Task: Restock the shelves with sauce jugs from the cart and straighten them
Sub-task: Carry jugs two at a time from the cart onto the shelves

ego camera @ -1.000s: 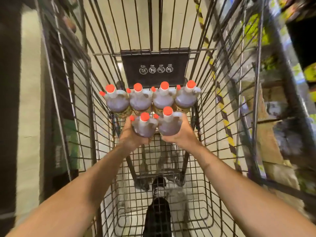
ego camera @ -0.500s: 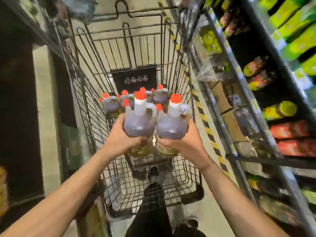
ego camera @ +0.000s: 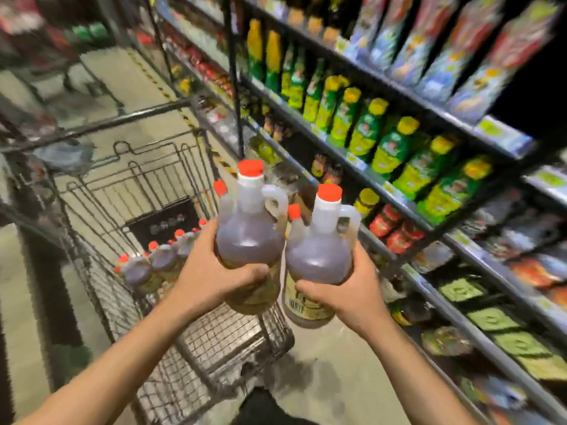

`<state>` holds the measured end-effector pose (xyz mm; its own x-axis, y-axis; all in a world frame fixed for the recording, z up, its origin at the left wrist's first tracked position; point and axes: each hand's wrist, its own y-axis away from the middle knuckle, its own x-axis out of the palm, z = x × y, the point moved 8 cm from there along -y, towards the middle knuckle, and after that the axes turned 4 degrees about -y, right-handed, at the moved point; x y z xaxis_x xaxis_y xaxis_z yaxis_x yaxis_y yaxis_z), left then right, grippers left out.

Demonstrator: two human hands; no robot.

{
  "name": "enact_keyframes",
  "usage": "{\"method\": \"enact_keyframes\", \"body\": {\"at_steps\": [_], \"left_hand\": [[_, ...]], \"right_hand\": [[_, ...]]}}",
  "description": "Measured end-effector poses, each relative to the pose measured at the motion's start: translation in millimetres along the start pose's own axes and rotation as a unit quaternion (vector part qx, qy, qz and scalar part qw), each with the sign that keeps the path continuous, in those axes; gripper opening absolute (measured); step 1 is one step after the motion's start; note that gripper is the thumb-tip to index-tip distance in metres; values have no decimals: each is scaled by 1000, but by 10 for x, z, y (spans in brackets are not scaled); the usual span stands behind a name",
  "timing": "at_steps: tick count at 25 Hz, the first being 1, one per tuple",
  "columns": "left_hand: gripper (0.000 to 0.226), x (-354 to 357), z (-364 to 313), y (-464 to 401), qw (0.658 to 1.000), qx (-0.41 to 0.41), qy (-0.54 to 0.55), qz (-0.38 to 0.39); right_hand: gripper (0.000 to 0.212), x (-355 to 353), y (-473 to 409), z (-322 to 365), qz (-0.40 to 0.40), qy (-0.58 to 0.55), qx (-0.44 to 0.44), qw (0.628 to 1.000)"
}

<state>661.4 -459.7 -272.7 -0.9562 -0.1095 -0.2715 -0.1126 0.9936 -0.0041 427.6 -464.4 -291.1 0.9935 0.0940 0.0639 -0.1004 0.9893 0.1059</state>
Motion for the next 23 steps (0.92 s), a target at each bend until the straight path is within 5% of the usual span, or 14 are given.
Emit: {"method": "enact_keyframes", "body": {"at_steps": [13, 23], "left_hand": [[75, 2859, -1670, 835, 960, 139, 42, 239], [77, 4269, -2228, 895, 922, 177, 26, 345]], "right_hand": [[86, -2747, 1957, 805, -282, 2, -114, 953], [80, -3879, 2381, 982, -377, 10, -128, 917]]}}
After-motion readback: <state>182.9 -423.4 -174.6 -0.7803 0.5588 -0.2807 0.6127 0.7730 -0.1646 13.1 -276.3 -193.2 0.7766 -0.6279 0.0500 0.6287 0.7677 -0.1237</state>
